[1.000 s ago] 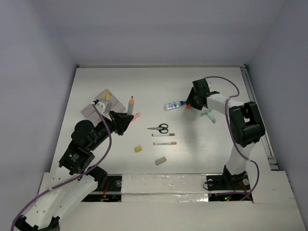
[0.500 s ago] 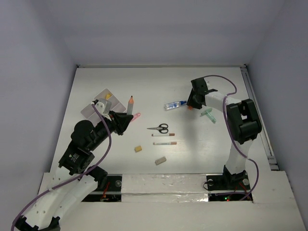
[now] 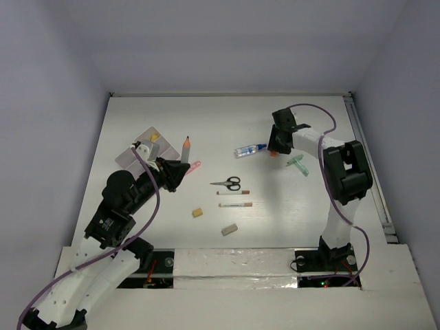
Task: Sort the stationery into containers
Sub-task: Close the pen cap on the pen.
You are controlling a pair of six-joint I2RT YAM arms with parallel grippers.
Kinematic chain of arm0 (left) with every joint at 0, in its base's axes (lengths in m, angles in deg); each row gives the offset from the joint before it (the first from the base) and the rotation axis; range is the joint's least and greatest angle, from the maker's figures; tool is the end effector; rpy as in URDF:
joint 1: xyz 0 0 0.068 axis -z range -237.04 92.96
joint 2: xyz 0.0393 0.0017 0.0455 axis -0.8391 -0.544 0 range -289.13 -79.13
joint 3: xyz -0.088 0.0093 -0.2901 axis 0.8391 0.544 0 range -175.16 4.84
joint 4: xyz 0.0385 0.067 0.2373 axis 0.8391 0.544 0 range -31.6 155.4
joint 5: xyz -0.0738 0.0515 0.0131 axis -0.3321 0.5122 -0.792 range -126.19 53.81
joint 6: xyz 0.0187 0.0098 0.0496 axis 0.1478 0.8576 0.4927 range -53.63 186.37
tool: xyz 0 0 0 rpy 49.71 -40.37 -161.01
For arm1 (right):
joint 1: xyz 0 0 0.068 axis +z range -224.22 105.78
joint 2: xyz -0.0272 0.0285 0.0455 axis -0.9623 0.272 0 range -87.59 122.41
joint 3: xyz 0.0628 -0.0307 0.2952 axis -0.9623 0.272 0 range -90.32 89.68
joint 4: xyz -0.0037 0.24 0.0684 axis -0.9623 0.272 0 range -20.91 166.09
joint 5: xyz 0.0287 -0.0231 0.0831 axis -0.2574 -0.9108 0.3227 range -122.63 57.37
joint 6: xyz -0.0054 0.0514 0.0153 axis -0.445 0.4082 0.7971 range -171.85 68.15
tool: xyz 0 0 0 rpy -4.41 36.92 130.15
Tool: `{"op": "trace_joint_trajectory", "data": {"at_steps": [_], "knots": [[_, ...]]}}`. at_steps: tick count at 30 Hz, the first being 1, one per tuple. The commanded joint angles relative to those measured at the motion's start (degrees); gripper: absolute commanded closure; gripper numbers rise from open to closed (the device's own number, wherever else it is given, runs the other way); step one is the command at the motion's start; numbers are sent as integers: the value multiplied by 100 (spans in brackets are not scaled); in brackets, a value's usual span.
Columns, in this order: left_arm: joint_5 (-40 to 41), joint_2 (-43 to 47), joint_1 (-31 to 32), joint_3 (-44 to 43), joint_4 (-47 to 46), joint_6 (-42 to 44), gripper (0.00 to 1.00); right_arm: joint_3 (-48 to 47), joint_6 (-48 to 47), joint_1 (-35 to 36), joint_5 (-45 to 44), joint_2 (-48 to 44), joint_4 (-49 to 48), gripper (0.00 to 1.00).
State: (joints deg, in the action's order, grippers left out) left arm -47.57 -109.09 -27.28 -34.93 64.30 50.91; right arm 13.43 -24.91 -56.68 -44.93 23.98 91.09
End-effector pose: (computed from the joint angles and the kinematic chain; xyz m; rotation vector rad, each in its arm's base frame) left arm 0.0758 -0.0515 0.3672 0.3560 1.5133 -0.7786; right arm 0.3946 0.1168 0.2114 0.2876 2.5204 0.0284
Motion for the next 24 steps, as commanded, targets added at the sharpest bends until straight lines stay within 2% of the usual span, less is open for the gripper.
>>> {"op": "trace_joint_trajectory", "data": {"at_steps": [1, 8, 13, 14, 16, 20, 24], "knots": [[-84, -37, -40, 4, -273, 61, 100, -364, -224, -40, -203, 189, 190, 54], [-207, -98, -146, 13, -299, 52, 100, -408, -189, -40, -168, 286, 252, 60], [-251, -89, -198, 13, -308, 43, 100, -443, -207, -40, -168, 330, 287, 61], [-260, -98, -198, 22, -308, 43, 100, -444, -207, -40, -177, 330, 279, 68], [-269, -125, -198, 22, -316, 43, 100, -400, -198, -40, -194, 296, 218, 76], [-277, -186, -198, 31, -316, 26, 100, -119, -171, -40, -282, -160, -63, 79], [-435, -239, -259, 57, -431, 0, 100, 303, -242, -40, -230, -1301, -564, 79]]}}
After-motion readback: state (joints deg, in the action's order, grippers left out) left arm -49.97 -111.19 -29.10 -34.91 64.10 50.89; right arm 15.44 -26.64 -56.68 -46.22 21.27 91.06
